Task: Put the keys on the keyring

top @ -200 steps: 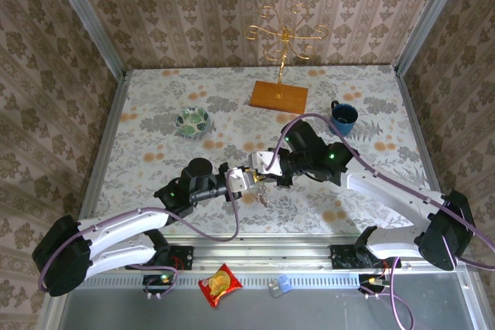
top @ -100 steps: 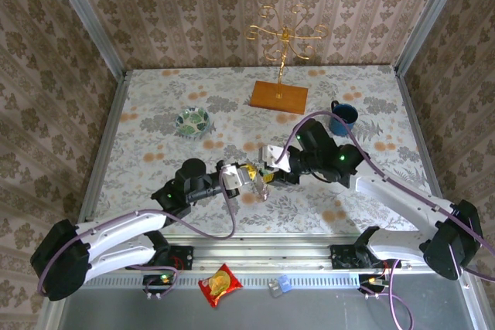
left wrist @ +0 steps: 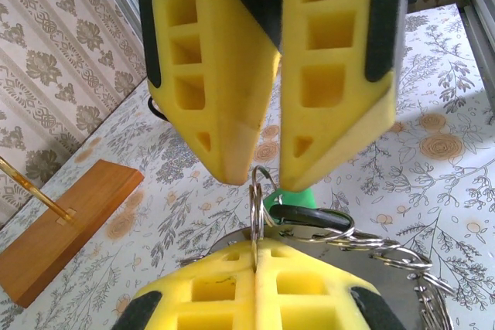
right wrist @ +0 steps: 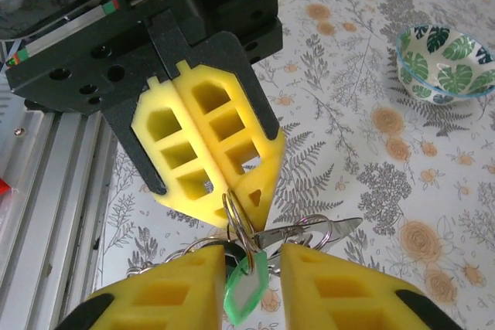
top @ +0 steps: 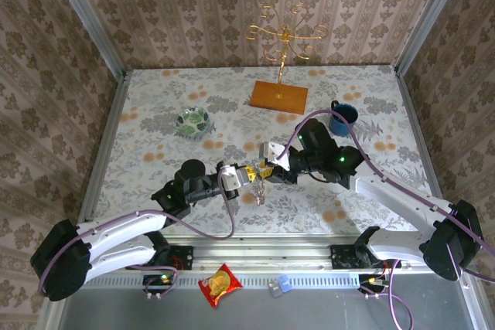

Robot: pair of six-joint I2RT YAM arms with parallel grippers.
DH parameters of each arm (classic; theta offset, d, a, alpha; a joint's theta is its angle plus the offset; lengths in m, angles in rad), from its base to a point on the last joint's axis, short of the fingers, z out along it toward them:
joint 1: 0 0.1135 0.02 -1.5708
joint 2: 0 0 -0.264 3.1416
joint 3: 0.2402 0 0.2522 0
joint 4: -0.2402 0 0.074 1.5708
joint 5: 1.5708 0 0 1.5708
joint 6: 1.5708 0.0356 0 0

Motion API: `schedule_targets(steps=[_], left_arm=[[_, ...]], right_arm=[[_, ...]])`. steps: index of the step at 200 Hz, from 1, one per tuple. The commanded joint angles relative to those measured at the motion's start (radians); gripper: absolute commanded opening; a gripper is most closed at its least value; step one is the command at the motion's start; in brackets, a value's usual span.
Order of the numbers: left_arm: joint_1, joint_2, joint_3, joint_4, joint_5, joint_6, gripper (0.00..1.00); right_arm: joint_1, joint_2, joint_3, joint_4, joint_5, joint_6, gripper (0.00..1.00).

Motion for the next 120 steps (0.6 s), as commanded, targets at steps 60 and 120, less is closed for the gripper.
schedule_targets(steps=[60,120], left_arm=[[0.006,-0.01,-0.014,0.073,0.006,-0.014,0.0],[0.005,0.006,-0.012,0.083,0.006,-0.011,0.0]], right_arm=[[-0.018,0.015,-0.006,-0.011,-0.01,-0.004,0.0],[-0.018,0.052,-0.009,0.022,-0.03,0.001,0.2]])
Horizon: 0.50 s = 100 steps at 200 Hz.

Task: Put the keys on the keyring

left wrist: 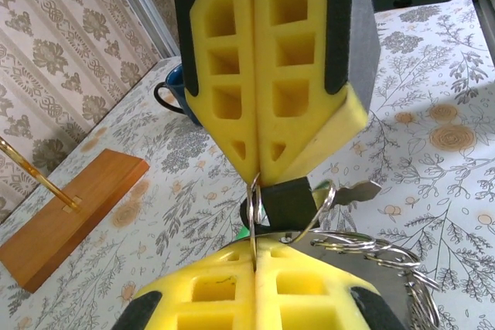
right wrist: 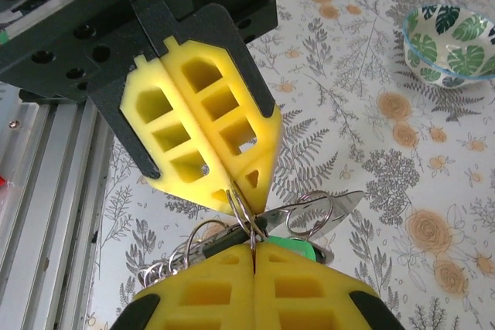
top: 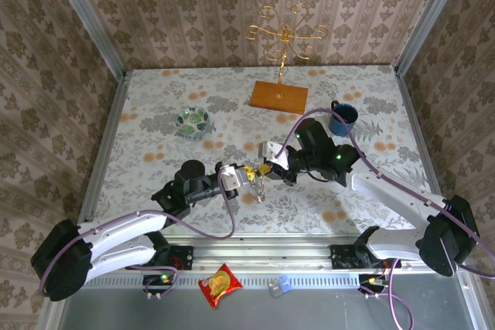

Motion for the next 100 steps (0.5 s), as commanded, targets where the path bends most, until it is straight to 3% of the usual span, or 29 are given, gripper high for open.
schedule_targets(steps=[1,27,64,76,100], left_arm=[[-0.002,0.0,0.003,0.071,0.022,-0.011,0.0],[-0.001,0.008,0.003,0.076,0.026,-0.011,0.0],[-0.001,0.011,0.003,0.087,0.036,-0.016,0.0],[-0.002,0.01,0.002,0.09,0.038,-0.017,0.0],[0.0,0.01,0.002,0.089,0.032,-0.022,0.0]], right_arm=[[-0.003,0.009,-0.009,0.025,-0.027,0.008,0.21],[-0.003,-0.006,-0.021,0.061,-0.057,0.007,0.3],[-0.003,0.012,-0.026,0.072,-0.071,-0.017,0.29],[-0.003,0.021,-0.025,0.08,-0.077,-0.021,0.23],[-0.004,0.032,-0.012,0.069,-0.092,-0.038,0.02]])
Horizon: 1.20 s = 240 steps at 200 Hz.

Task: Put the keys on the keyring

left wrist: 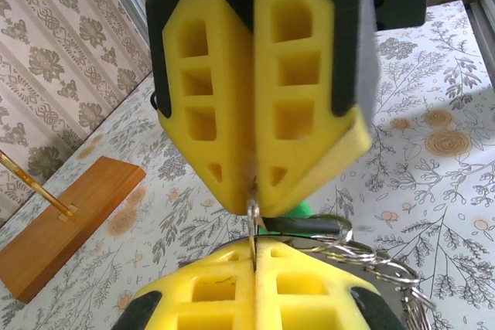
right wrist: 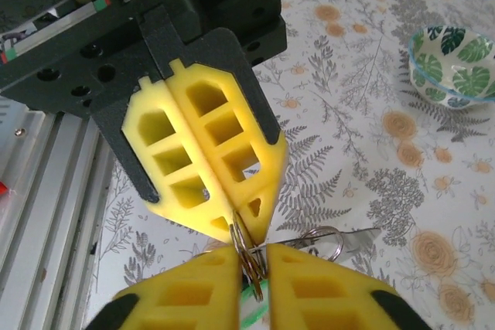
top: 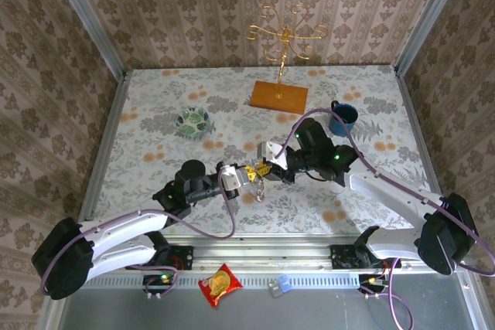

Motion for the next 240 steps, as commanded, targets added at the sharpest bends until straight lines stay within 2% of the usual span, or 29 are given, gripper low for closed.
schedule_targets(steps=[1,23,40,60,80,134,187,240], left_arm=[[-0.001,-0.003,0.003,0.065,0.017,-0.021,0.0],[0.0,-0.004,0.022,0.037,-0.03,-0.043,0.0],[0.001,-0.009,0.046,-0.018,-0.05,-0.035,0.23],[-0.002,-0.02,0.076,-0.074,-0.06,-0.014,0.3],[-0.002,-0.021,0.108,-0.133,-0.063,0.011,0.3],[-0.013,0.008,0.169,-0.23,-0.064,0.077,0.2],[-0.016,-0.015,0.163,-0.242,-0.075,0.091,0.18],[-0.016,-0.04,0.145,-0.267,-0.071,0.098,0.28]], right_arm=[[-0.003,0.018,0.003,0.008,-0.046,-0.028,0.02],[-0.003,0.017,0.024,-0.031,-0.047,-0.057,0.0],[0.002,0.02,0.053,-0.081,-0.03,-0.092,0.0],[0.018,0.032,0.093,-0.159,0.004,-0.141,0.0],[0.042,0.049,0.136,-0.23,0.051,-0.183,0.0],[0.103,0.099,0.231,-0.337,0.106,-0.232,0.0],[0.104,0.097,0.232,-0.333,0.127,-0.227,0.0],[0.102,0.1,0.22,-0.328,0.146,-0.21,0.0]])
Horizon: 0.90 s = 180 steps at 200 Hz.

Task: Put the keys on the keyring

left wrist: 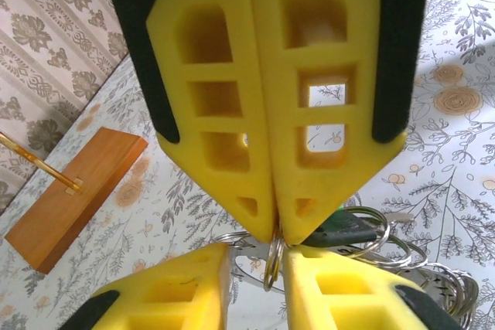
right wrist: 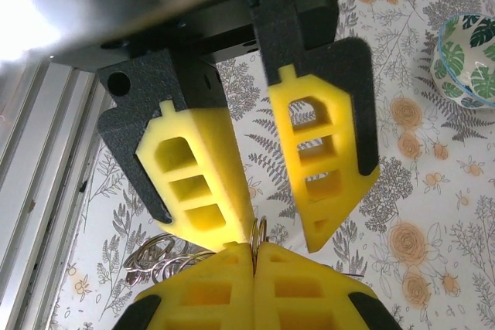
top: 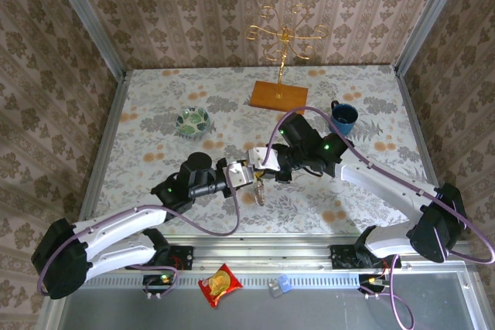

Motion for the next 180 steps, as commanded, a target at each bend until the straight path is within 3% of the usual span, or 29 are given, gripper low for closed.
schedule_targets(steps=[1,180], left_arm=[[-0.002,-0.035,0.013,0.006,-0.006,0.018,0.28],[-0.002,-0.004,-0.015,0.112,-0.006,-0.002,0.17]], right_arm=[[0.013,0.006,0.003,-0.029,-0.005,0.002,0.0],[0.006,-0.005,-0.019,0.015,-0.083,0.064,0.0]])
